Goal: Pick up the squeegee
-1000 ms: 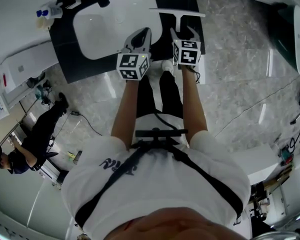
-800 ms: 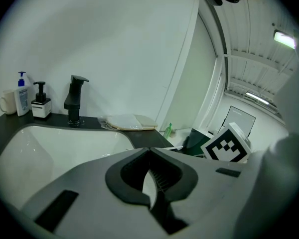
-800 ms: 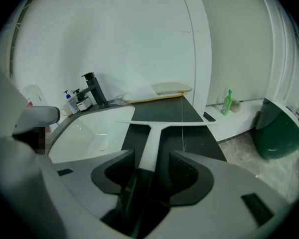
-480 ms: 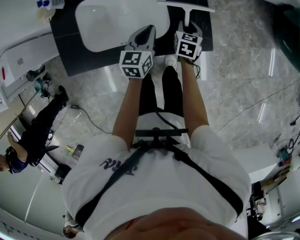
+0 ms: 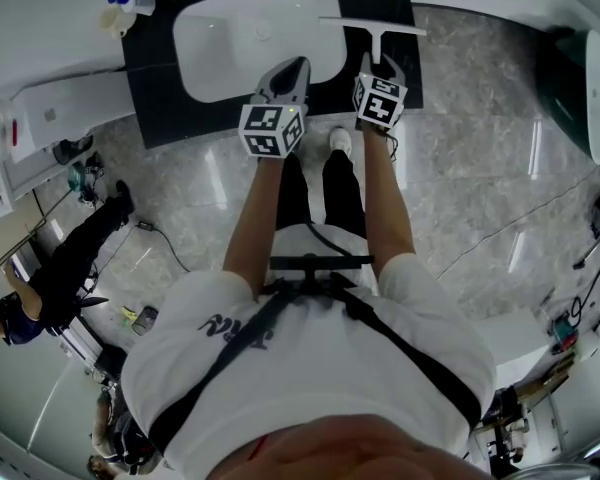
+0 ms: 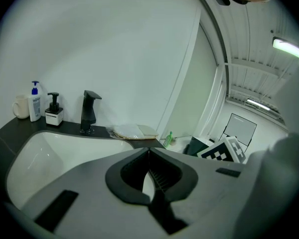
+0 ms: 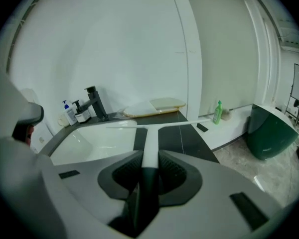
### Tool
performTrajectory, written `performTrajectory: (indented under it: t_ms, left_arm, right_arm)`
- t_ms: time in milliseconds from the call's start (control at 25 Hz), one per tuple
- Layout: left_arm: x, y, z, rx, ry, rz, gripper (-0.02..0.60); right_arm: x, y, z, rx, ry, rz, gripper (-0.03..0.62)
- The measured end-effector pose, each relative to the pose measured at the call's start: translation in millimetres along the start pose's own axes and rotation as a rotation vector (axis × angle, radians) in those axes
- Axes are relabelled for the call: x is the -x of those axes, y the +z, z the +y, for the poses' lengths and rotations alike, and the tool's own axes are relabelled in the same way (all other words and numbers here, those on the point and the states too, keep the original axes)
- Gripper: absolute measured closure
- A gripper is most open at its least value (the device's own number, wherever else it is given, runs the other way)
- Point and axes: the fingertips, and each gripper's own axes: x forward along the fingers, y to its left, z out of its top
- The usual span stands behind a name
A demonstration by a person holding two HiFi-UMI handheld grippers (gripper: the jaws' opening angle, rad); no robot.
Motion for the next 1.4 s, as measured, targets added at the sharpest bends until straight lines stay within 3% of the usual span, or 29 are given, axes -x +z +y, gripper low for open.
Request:
performTrajectory:
  t_ms: [360, 680, 1080, 1400]
  left_arm:
    - [59.0, 82.2, -7.4, -0.088, 0.009, -0.145, 0.572]
    - [116.3, 153.8, -17.0, -0.146, 0.027, -0.289, 0.572]
    - [188.0, 205.5, -12.2, -0.193, 0.101, -0.436, 0.572]
    - [228.1, 216.3, 6.5, -0.216, 0.171, -0.487, 0.572]
  right_arm:
    - [102.2, 98.1, 53.4, 0.005, 0.104, -0.268, 0.494]
    - [195.5, 178.7, 108.0, 0.071, 0.222, -0.487, 0.494]
    - [268.4, 222.6, 168.3, 0.133, 0.330, -0.643, 0.494]
    - [291.7, 230.0, 216.4, 0.185, 0.420, -0.684, 0.494]
